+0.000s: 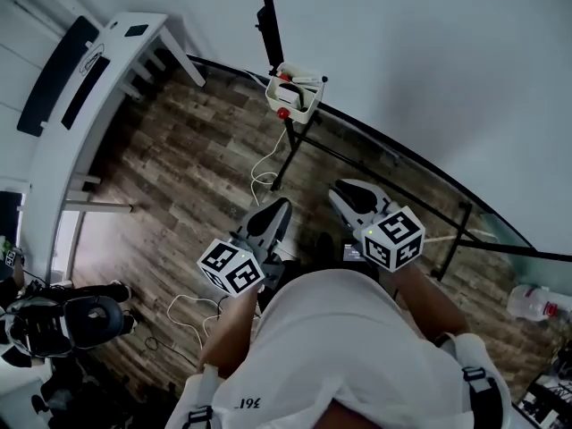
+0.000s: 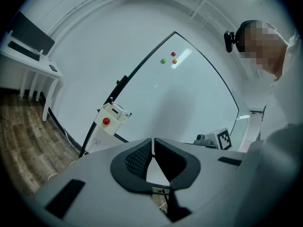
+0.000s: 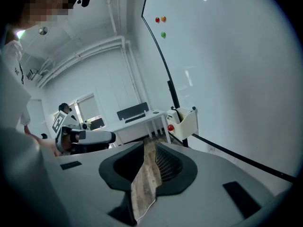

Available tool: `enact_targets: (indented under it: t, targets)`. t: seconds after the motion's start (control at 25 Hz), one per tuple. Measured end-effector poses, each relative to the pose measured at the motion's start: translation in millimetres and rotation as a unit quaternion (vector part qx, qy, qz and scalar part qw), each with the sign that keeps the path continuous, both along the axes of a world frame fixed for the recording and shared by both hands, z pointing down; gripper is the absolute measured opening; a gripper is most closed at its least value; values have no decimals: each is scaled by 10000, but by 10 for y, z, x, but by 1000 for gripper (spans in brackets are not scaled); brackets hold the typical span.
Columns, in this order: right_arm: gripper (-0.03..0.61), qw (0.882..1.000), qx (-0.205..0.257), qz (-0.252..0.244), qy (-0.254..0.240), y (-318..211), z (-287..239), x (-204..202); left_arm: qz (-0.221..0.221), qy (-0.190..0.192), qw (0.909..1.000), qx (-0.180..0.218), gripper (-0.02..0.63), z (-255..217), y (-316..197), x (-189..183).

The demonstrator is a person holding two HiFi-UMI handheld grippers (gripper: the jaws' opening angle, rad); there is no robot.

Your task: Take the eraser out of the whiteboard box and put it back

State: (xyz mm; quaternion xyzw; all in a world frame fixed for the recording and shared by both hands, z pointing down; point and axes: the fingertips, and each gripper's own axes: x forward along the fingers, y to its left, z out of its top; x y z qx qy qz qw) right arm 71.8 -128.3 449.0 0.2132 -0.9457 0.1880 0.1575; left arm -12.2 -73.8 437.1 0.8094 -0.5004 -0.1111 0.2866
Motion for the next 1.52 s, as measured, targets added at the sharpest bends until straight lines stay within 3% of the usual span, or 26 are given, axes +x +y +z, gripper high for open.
enact_targets:
  t: [0.24,0.8,1.52]
  targets:
    - [77,10000,-22,64,-27,-109,-17,-121,79,-32,10000,-26,6,-41,-91,-89]
    - [80,9980,-96,613,68,-59,32,-479,340,-61,9993,-168,6,-30,-114,-687]
    - [80,9951,-34,935,326,-144,96,-547,669,-54,9977,-108,6,26,-218,-811]
